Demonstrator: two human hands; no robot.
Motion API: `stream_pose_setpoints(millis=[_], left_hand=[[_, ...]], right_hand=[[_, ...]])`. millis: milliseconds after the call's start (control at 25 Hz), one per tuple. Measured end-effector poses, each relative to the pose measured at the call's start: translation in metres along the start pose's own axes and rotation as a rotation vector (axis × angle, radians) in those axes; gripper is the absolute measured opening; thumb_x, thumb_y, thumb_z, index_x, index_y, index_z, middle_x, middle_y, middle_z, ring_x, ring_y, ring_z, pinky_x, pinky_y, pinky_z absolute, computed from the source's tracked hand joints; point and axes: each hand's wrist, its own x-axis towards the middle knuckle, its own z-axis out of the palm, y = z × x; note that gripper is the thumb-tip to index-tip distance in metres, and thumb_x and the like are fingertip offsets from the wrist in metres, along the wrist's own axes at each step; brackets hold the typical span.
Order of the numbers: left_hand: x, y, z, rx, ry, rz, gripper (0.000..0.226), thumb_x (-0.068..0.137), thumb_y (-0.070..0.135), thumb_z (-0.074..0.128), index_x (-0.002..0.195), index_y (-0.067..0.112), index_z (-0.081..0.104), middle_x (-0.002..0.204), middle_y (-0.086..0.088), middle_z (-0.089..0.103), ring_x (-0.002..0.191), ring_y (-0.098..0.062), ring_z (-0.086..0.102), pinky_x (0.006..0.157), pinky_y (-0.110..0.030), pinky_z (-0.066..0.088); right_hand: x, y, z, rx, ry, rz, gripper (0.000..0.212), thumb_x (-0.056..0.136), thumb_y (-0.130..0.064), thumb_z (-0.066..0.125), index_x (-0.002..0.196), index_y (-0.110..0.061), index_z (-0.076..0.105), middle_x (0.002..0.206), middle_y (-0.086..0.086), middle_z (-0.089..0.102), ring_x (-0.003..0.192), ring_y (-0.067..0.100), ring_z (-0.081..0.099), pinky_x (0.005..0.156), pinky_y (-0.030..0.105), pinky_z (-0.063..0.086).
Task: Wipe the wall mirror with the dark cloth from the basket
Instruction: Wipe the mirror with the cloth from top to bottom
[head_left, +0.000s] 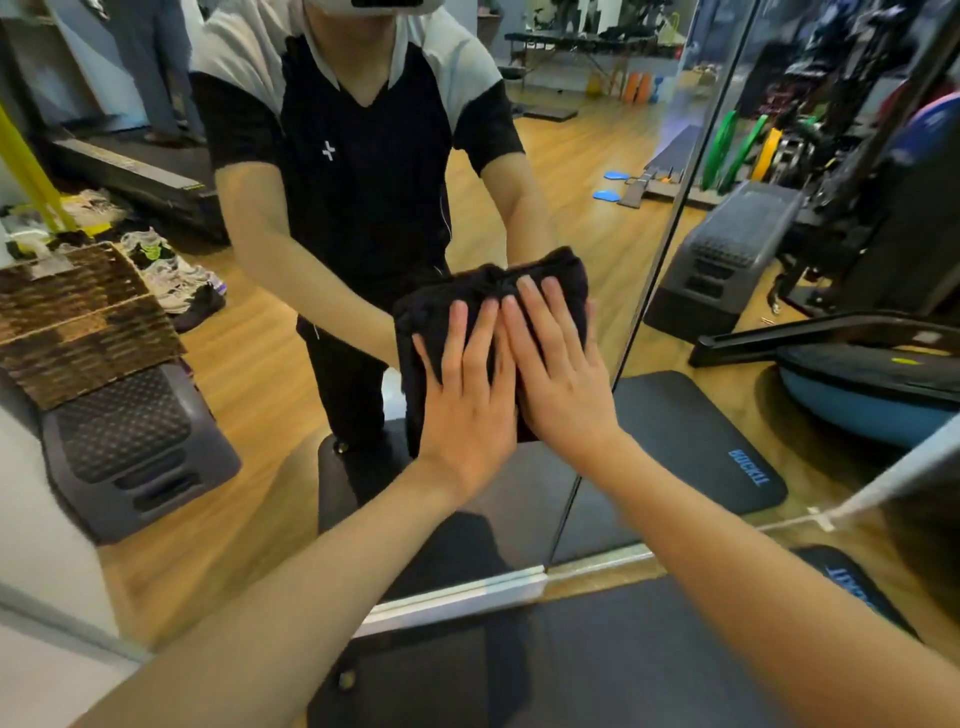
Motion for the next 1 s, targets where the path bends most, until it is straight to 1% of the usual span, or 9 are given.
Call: stream_pose_setpoints(millis=[80,160,280,400,520,640,720,840,1000], left_hand=[[0.057,0.014,-0.004,-0.022,0.087,0.023,0.058,0.103,0.018,0.046,0.156,-0.001,0.03,0.161,-0.02,0.033,0.15,-0.037,0.022,0.123,-0.064,0.012],[0.092,0.026,-0.001,-0.002,0.167,0.056,0.056,0.1,0.02,0.049,0.152,0.001,0.041,0.156,-0.017,0.043,0.148,-0.034,0.031,0.123,-0.063,0.016],[0.097,0.035,0.016,0.018,0.247,0.064,0.055,0.099,0.024,0.047,0.15,0.004,0.045,0.154,-0.012,0.048,0.146,-0.029,0.035,0.121,-0.061,0.02],[0.077,0.04,0.033,0.018,0.246,0.13,0.055,0.099,0.025,0.048,0.15,0.005,0.046,0.153,-0.01,0.049,0.145,-0.028,0.035,0.12,-0.061,0.019],[0.031,0.049,0.06,0.039,0.171,0.197,0.059,0.098,0.027,0.05,0.152,0.005,0.042,0.157,-0.01,0.045,0.145,-0.027,0.033,0.121,-0.062,0.018],[-0.025,0.051,0.078,0.09,0.049,0.211,0.066,0.099,0.029,0.051,0.157,0.005,0.03,0.161,-0.01,0.032,0.148,-0.026,0.029,0.122,-0.062,0.014],[-0.049,0.047,0.08,0.123,-0.021,0.242,0.069,0.1,0.028,0.05,0.159,0.003,0.023,0.162,-0.01,0.025,0.149,-0.026,0.024,0.123,-0.06,0.013],[-0.064,0.034,0.078,0.15,-0.037,0.296,0.069,0.102,0.024,0.047,0.16,0.002,0.016,0.164,-0.01,0.023,0.151,-0.026,0.022,0.125,-0.056,0.015],[-0.077,0.003,0.064,0.135,-0.029,0.314,0.063,0.104,0.023,0.045,0.159,0.005,0.021,0.163,-0.008,0.025,0.151,-0.024,0.024,0.125,-0.053,0.016]], right_hand=[[0.039,0.031,-0.016,0.006,0.106,0.051,0.049,0.11,-0.016,0.053,0.154,-0.004,0.036,0.16,0.021,0.037,0.149,0.039,0.036,0.119,0.065,0.035],[0.059,0.06,-0.027,0.003,0.178,0.055,0.047,0.109,-0.015,0.056,0.151,-0.003,0.04,0.154,0.024,0.047,0.145,0.042,0.042,0.118,0.065,0.036],[0.052,0.079,-0.021,0.008,0.236,0.063,0.045,0.107,-0.012,0.06,0.147,-0.002,0.043,0.149,0.025,0.051,0.142,0.043,0.045,0.119,0.065,0.036],[0.024,0.077,-0.005,0.054,0.295,0.141,0.044,0.104,-0.008,0.062,0.144,0.0,0.044,0.145,0.029,0.053,0.14,0.044,0.045,0.115,0.067,0.04],[-0.032,0.069,0.011,0.096,0.255,0.216,0.049,0.102,-0.009,0.06,0.145,0.002,0.04,0.151,0.027,0.04,0.15,0.037,0.032,0.118,0.062,0.038],[-0.091,0.049,0.024,0.132,0.11,0.257,0.052,0.106,-0.022,0.049,0.15,0.001,0.034,0.156,0.028,0.03,0.157,0.034,0.016,0.124,0.058,0.029],[-0.112,0.035,0.027,0.171,0.029,0.277,0.055,0.108,-0.029,0.042,0.154,-0.002,0.03,0.159,0.03,0.024,0.157,0.04,0.013,0.125,0.06,0.025],[-0.114,0.013,0.033,0.198,0.02,0.33,0.059,0.104,-0.023,0.046,0.155,0.0,0.028,0.161,0.033,0.02,0.154,0.051,0.013,0.127,0.059,0.018],[-0.105,-0.024,0.042,0.227,0.03,0.395,0.06,0.101,-0.023,0.047,0.153,0.001,0.029,0.161,0.033,0.018,0.154,0.052,0.011,0.122,0.071,0.021]])
